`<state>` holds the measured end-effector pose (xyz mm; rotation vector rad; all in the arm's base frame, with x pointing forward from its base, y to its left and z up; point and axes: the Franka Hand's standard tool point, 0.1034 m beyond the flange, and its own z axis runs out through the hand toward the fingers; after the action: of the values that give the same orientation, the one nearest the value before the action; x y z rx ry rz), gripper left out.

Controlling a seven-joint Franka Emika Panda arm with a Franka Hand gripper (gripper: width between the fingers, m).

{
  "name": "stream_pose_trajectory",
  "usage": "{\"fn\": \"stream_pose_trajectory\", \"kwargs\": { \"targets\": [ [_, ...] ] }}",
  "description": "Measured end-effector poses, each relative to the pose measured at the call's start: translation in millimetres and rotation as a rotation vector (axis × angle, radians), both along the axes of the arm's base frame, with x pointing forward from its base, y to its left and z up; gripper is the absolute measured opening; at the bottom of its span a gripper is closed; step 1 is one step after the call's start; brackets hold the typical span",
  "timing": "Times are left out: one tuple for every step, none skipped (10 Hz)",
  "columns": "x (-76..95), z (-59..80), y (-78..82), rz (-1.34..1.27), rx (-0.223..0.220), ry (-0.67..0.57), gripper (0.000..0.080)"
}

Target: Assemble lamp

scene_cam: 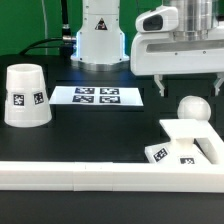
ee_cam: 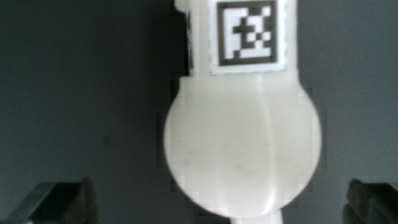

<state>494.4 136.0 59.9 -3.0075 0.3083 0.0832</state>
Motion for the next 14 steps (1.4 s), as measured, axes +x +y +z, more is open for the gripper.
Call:
{"fn": "stream_pose_trajectory", "kwargs": {
  "targets": [
    [2.5,1.0,2.2,0.026,0.022,0.065,0.0699],
    [5.3,3.0,2.3,0.051,0.041,0.128,0.0699],
    [8.5,3.2,1.5,0.048,0.051,0.167,0.0699],
    [2.8,2.4,0.1,0.053,0.061,0.258,0.0699],
    [0.8,1.6,-0.9,0.057,0.07,0.327,0.0699],
    [-1.1,1.0,-1.0,0.063,0.08,0.404,0.0699],
    [-0.8,-1.5,2.9,0.076,0.09,0.463,0.0699],
    [-2.2,-2.9,4.5,0.087,0.098,0.519,0.0699],
    [-2.8,-4.6,6.0,0.093,0.103,0.559,0.0699],
    [-6.7,-6.4,6.7,0.103,0.111,0.624,0.0699],
    [-8.1,-10.6,6.1,0.106,0.123,0.685,0.0699],
    [-9.2,-16.7,4.3,0.108,0.132,0.737,0.0699],
    [-9.8,-21.0,4.5,0.113,0.138,0.772,0.0699],
    [-14.1,-23.0,4.6,0.123,0.144,0.829,0.0699]
  ]
}}
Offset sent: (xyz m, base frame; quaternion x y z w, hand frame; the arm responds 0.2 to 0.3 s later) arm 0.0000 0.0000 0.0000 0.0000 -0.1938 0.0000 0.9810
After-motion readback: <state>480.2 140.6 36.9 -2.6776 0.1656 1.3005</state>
